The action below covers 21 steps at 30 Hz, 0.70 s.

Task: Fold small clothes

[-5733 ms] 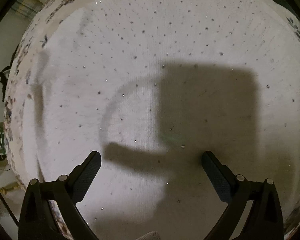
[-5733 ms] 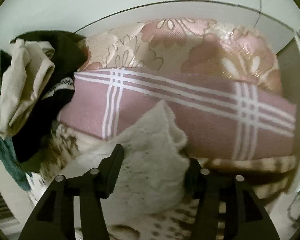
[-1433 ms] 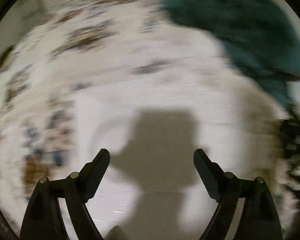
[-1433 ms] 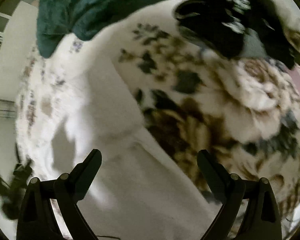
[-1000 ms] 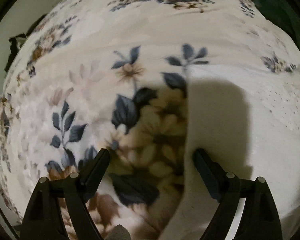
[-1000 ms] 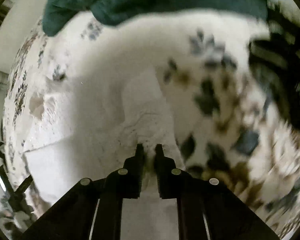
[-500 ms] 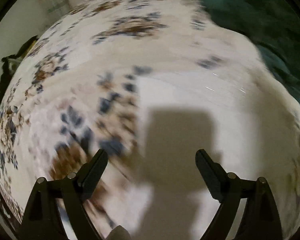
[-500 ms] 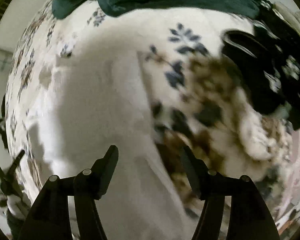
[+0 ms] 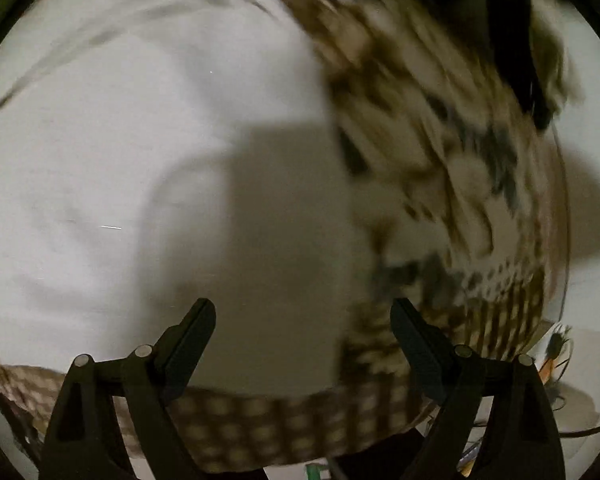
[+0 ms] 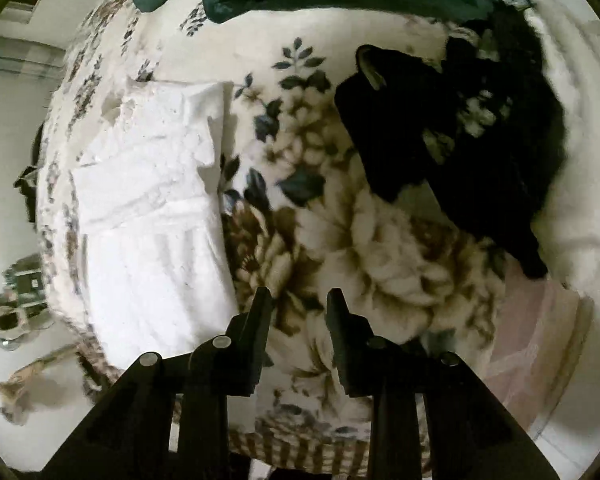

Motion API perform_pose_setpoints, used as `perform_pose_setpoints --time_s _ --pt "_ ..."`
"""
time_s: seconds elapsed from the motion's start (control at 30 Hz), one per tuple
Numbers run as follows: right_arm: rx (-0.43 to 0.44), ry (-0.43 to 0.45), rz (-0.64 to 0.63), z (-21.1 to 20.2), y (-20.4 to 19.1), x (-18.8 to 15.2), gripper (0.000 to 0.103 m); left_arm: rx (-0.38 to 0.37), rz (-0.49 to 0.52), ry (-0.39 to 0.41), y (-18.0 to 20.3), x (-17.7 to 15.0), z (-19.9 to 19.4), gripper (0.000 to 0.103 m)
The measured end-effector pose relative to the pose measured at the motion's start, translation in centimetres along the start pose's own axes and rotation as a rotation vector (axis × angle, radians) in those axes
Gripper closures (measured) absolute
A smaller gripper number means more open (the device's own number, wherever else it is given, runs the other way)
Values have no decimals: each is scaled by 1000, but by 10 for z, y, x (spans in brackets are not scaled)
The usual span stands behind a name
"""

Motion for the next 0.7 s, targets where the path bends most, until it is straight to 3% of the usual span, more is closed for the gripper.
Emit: perform_pose_setpoints --time_s 0.03,0.07,0.13,0.2,0.33,0.5,0.57,0.7 --pt "29 -15 -3 2 1 12 67 8 -6 -20 10 4 15 29" --pt "51 -21 -10 5 0 27 52 16 -18 -35 16 7 26 42" --pt "85 3 -31 10 -7 55 46 75 -48 -6 19 14 38 58" --pt "138 14 -41 19 -15 88 46 106 -56 34 16 16 36 94" --pt "213 18 -29 52 -31 163 46 129 -24 116 8 7 17 97" --pt "259 -60 9 108 -49 229 49 65 -94 155 -9 -16 -11 97" --pt "205 -8 -14 110 -59 236 99 52 -124 179 -17 -24 -25 97" --pt "226 32 -47 96 -82 235 100 9 -240 228 -48 -48 -64 97"
Point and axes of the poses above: each gripper's, at about its wrist camera, not at the fingertips, and z roughly the way its jaws point, y to its right, x to its top, the point moved 2 cm from there along z, roughly the way its jaws point, and after that the axes turned 11 degrees about -y, right-handed, at the moved point
